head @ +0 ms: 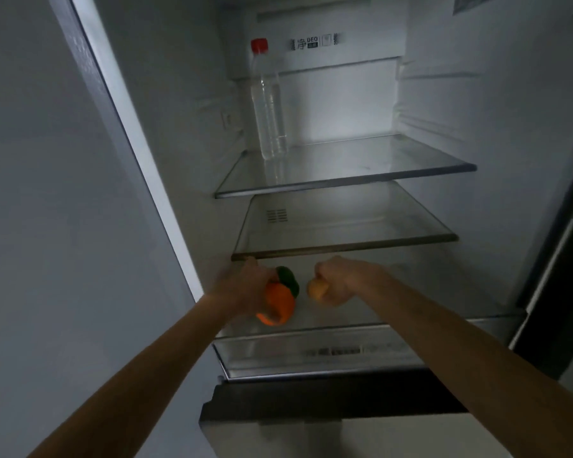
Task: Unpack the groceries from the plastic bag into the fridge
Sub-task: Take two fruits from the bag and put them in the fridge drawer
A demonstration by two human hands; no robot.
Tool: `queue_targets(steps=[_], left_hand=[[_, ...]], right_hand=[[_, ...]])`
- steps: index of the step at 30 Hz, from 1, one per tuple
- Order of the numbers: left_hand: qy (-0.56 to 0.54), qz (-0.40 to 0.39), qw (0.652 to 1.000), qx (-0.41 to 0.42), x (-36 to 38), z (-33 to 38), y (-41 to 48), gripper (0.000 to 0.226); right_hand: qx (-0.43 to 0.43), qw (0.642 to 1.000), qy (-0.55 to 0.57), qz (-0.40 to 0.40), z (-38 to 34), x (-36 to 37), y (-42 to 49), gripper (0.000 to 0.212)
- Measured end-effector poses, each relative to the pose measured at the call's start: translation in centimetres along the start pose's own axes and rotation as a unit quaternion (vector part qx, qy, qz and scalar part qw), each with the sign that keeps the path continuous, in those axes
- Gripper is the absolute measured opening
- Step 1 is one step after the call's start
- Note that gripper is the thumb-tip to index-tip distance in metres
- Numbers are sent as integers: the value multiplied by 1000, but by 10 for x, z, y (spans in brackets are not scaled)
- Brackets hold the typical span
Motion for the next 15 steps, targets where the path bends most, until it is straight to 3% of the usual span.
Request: queue_targets(steps=[4,8,11,15], left_hand=[[48,-4,998,30,14,13,15,76],[18,14,1000,18,17,14,21,73],[5,22,1000,20,15,14,18,74],[-1,29,999,25,9,12,11,80]], right_hand=[[39,998,31,-23,9,12,33,63],[47,999,16,-14,6,13,49,80],[23,1000,6,-8,-3,14,48,68],[-16,999,30,-9,-5,8,31,30]])
Point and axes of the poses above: each hand's wrist, its own y-axis towards the middle knuckle, its own x-axis out of the palm, z = x × y, the point moved 6 cm from there along y, towards the middle knuckle, and after that the axes turned 6 degrees about y, right-handed, at the moved point
